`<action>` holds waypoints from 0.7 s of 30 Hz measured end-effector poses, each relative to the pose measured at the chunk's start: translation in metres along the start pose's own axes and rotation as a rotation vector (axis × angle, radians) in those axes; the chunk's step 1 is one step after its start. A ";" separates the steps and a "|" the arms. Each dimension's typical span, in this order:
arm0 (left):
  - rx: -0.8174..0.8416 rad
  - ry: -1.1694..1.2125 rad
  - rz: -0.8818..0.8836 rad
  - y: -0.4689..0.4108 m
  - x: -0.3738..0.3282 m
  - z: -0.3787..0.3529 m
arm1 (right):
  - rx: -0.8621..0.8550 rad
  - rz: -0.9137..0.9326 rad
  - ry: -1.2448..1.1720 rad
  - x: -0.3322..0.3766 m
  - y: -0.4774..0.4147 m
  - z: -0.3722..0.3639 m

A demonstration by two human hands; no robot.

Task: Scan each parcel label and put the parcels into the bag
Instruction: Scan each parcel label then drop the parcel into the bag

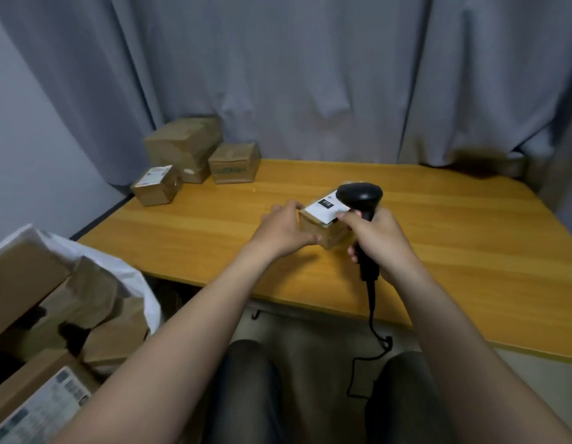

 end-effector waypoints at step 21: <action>0.138 0.494 0.209 -0.017 0.020 -0.060 | -0.016 -0.181 -0.140 -0.059 -0.053 -0.007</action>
Point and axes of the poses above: each hand's wrist, its own y-axis away from the middle knuckle, its own z-axis out of the back of the hand, x = y × z, the point moved 7 cm from there along -y, towards the middle knuckle, and after that the axes turned 13 degrees about -z, right-handed, at the moved point
